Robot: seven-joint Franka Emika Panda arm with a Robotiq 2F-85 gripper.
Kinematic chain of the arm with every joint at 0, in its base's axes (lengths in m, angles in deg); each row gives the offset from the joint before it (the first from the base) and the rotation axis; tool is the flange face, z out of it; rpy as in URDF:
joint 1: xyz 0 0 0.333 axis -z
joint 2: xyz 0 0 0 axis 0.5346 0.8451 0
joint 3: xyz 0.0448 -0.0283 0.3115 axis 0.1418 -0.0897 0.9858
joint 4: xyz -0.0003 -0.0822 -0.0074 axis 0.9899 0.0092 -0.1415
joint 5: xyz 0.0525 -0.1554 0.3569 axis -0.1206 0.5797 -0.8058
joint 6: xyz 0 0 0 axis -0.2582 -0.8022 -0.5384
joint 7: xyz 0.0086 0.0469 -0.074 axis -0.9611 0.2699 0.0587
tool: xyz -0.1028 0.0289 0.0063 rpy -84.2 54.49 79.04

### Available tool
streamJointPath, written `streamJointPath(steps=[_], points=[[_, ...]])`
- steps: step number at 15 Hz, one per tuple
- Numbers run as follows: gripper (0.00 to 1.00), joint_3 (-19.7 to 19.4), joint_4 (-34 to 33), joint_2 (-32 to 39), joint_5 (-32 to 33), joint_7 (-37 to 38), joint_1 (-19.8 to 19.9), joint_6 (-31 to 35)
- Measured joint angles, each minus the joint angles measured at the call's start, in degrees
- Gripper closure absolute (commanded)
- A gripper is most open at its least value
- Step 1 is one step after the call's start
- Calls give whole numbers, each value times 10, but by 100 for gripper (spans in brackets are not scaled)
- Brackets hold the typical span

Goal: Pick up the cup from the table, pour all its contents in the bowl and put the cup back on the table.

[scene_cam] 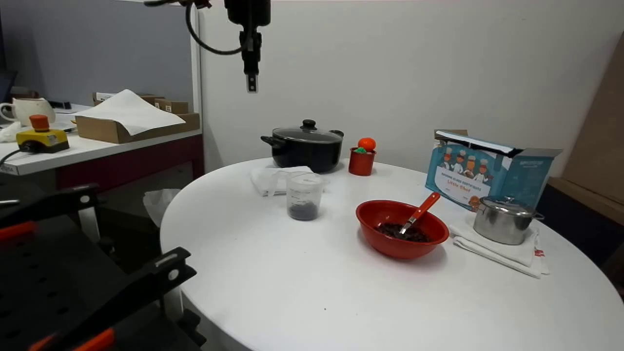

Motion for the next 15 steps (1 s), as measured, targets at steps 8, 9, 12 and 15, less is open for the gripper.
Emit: streamJointPath(steps=[8, 9, 12, 15], points=[[0, -19, 24, 88, -83, 83, 6, 91], [0, -22, 27, 94, -89, 88, 11, 92], [0, -26, 28, 99, -105, 90, 30, 92], [0, -40, 24, 99, -105, 91, 35, 92]])
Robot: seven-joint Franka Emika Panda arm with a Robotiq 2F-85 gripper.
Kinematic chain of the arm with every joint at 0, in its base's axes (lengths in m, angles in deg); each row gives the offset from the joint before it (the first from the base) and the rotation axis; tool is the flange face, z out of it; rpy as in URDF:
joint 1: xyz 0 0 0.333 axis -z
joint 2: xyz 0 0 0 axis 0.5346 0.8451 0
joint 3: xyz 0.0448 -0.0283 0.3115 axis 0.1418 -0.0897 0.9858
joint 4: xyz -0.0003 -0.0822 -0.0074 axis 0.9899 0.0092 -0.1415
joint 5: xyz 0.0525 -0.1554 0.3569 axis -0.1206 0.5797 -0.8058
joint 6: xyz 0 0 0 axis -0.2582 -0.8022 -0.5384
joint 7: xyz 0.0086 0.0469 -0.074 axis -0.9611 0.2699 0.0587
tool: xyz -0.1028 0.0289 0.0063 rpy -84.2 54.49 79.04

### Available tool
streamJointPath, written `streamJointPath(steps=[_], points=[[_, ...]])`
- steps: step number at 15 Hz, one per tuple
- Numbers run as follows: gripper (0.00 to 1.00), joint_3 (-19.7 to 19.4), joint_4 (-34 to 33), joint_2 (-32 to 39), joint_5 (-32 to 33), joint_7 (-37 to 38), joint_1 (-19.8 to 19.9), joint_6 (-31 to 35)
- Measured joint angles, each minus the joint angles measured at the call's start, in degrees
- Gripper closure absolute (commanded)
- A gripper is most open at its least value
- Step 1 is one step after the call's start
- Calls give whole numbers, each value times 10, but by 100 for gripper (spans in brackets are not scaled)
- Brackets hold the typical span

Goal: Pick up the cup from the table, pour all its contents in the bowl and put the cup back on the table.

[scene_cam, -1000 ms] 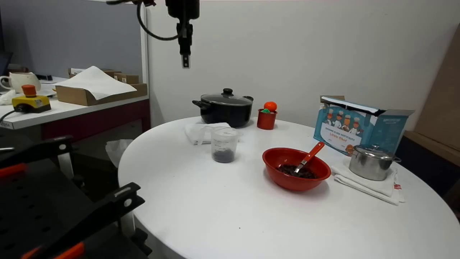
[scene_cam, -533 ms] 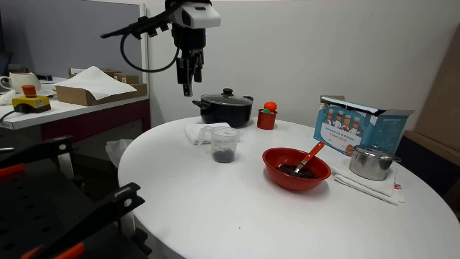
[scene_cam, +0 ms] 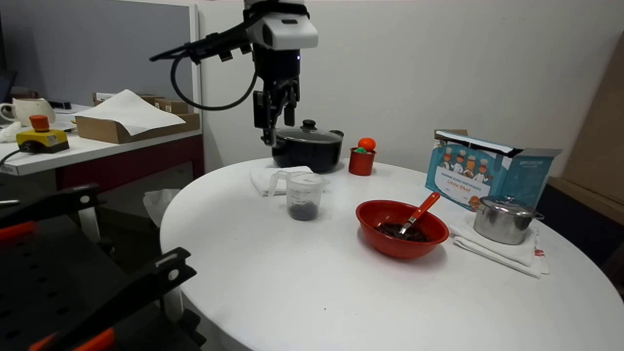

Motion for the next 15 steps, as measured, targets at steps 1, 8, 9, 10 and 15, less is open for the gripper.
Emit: streamJointPath(steps=[1, 8, 9, 10, 15], points=[[0, -5, -3, 0, 1, 0, 0, 0], [0, 2, -53, 59, 0, 0, 3, -4], [0, 6, -61, 74, 0, 0, 3, -5], [0, 9, -70, 88, 0, 0, 4, -5], [0, 28, -106, 152, 0, 0, 16, -7]])
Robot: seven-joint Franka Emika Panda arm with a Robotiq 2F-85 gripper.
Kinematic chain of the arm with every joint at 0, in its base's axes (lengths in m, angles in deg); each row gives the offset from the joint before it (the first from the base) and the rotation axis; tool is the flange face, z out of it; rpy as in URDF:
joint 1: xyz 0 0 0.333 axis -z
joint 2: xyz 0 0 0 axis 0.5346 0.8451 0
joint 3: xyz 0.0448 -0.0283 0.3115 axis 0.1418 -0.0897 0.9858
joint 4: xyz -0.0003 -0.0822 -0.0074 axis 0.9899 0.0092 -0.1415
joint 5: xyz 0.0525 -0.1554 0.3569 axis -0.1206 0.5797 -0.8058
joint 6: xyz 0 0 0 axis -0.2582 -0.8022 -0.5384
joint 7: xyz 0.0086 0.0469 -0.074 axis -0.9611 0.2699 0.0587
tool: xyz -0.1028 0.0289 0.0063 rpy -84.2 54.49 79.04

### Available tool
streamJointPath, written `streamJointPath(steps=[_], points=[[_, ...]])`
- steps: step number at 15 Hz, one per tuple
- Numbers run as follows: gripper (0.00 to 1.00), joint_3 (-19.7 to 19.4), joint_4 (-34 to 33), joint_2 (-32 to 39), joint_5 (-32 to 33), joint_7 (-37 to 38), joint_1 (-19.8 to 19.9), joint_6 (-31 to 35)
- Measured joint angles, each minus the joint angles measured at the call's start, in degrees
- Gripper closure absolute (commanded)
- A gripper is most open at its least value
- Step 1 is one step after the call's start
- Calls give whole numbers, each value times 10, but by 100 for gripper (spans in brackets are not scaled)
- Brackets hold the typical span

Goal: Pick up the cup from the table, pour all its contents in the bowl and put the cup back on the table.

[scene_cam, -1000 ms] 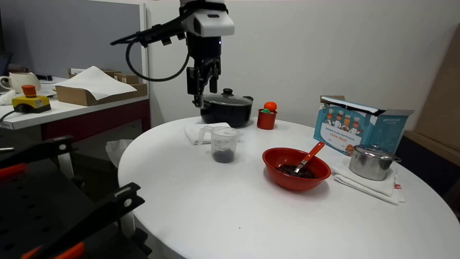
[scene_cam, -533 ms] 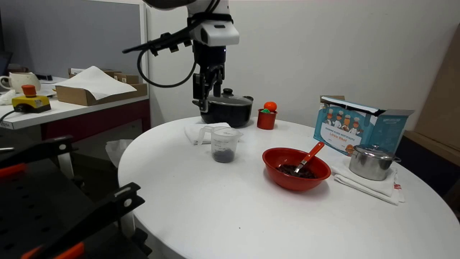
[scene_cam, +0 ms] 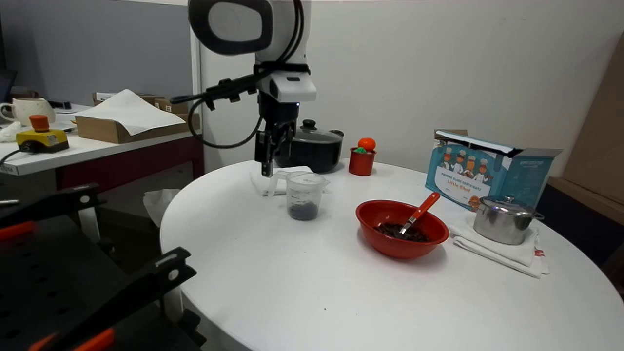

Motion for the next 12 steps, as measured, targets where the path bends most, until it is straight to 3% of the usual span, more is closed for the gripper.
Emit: streamJointPath(steps=[1, 2, 3, 12], points=[[0, 4, -5, 10, 0, 0, 4, 0], [10, 8, -9, 20, 0, 0, 8, 0], [28, 12, -13, 28, 0, 0, 11, 0], [96, 18, -29, 59, 0, -1, 26, 0]])
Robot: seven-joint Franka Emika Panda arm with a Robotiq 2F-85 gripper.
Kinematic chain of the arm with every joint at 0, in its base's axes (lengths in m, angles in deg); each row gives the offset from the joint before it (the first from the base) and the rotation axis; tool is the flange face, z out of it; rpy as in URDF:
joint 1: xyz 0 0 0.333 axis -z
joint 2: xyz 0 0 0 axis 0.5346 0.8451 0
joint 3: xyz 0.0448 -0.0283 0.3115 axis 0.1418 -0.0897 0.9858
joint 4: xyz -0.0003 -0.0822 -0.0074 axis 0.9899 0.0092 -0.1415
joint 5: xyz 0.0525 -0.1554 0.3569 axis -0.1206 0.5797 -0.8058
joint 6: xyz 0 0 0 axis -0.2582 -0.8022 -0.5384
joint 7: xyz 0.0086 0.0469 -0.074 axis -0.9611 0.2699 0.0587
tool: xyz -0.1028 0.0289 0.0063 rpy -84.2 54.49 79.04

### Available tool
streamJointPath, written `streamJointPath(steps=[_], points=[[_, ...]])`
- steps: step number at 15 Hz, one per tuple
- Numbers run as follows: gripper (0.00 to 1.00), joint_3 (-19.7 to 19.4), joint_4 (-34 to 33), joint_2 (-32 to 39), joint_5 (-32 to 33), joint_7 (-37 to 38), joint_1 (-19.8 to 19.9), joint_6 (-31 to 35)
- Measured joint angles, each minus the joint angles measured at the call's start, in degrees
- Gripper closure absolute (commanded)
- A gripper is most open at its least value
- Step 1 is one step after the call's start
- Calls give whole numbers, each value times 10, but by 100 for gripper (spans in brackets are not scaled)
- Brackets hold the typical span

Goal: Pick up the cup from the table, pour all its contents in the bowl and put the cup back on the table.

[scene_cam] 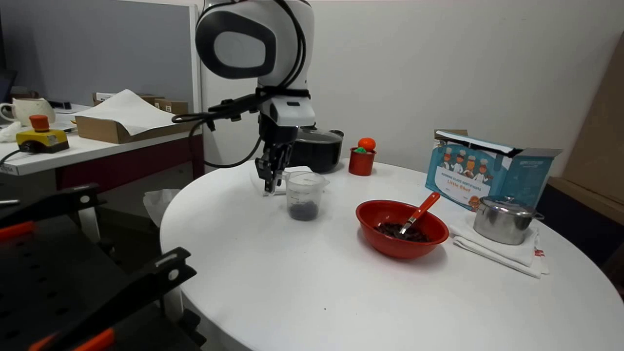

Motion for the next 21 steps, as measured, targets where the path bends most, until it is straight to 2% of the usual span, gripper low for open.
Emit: streamJointPath(steps=[1, 2, 4, 6, 8, 10, 14, 16, 17, 19, 20, 21], points=[[98, 0, -1, 0, 0, 0, 1, 0], [94, 0, -2, 0, 0, -1, 2, 0], [94, 6, -6, -3, 0, -8, 9, 1], [94, 24, -11, -12, 0, -29, 27, 3], [94, 57, -14, -29, -2, -59, 62, 4], [94, 124, -15, -49, -30, -110, 130, 7], [94, 289, -18, -70, -146, -261, 310, 3], [94, 346, -14, -66, -198, -335, 392, -19], [94, 360, -10, -62, -214, -365, 426, -43], [94, 362, 6, -53, -217, -402, 476, -108], [94, 353, 17, -49, -207, -409, 494, -143], [94, 325, 27, -50, -200, -414, 495, -187]])
